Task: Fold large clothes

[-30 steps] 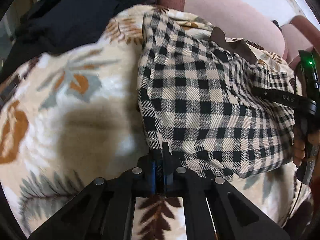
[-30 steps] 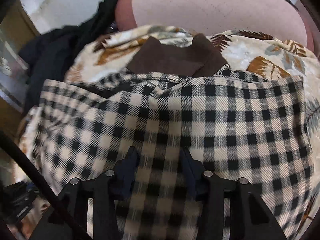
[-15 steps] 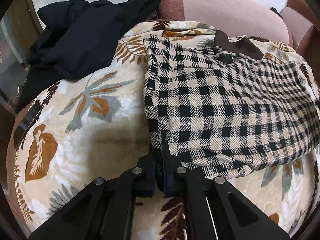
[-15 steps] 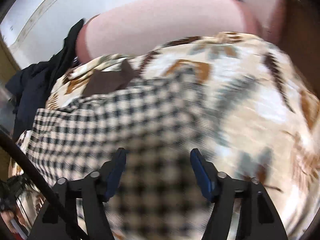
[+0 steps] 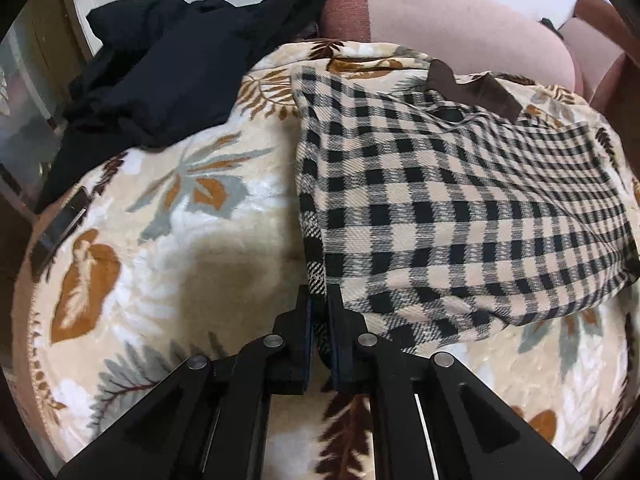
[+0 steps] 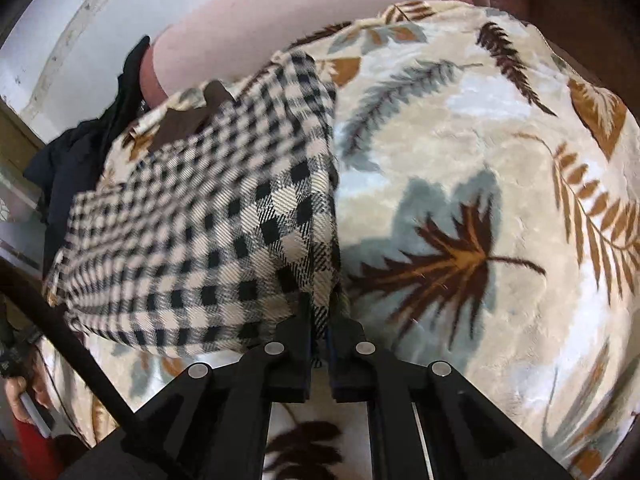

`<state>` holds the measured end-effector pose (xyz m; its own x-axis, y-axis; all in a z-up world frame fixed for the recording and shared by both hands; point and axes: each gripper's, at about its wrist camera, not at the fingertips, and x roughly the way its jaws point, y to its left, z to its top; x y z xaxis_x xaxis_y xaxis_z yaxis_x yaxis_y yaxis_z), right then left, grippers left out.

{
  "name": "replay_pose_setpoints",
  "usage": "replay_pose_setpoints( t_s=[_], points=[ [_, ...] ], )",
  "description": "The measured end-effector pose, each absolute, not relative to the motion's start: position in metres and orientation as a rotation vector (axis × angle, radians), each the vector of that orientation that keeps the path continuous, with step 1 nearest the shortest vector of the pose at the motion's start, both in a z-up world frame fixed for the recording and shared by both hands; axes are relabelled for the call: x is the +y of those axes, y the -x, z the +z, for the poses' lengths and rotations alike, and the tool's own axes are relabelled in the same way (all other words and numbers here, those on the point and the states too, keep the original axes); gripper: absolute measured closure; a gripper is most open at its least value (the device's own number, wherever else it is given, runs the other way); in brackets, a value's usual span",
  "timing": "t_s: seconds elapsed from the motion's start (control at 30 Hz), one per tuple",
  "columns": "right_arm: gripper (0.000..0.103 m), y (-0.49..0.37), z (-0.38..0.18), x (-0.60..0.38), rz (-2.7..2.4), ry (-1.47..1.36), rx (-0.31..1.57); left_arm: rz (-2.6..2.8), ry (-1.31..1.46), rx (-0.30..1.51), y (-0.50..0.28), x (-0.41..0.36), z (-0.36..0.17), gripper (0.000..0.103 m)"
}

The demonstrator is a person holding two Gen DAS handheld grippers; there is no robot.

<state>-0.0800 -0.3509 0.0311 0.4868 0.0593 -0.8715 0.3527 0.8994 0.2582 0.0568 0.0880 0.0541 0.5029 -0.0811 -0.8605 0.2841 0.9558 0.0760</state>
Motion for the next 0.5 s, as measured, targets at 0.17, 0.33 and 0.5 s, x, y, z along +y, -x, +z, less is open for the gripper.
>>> replay_pose_setpoints(
  t_s=[0.17,0.33,0.5],
  points=[
    [0.085,0.097,0.041,-0.353,-0.247,-0.361,1.048,-0.134,-0.129,1.008,-0.065,0.119,0.068,0.092],
    [0.081,0.11,0.08,-0.339,-0.25,-0.295,0.906,-0.048,0.012,0.979,-0.073,0.151,0.078,0.093],
    [0.081,0.051,0.087,-0.271,-0.082,-0.265,0.901,-0.162,0.078,0.969,-0.069,0.132,0.076,0.079]
  ],
)
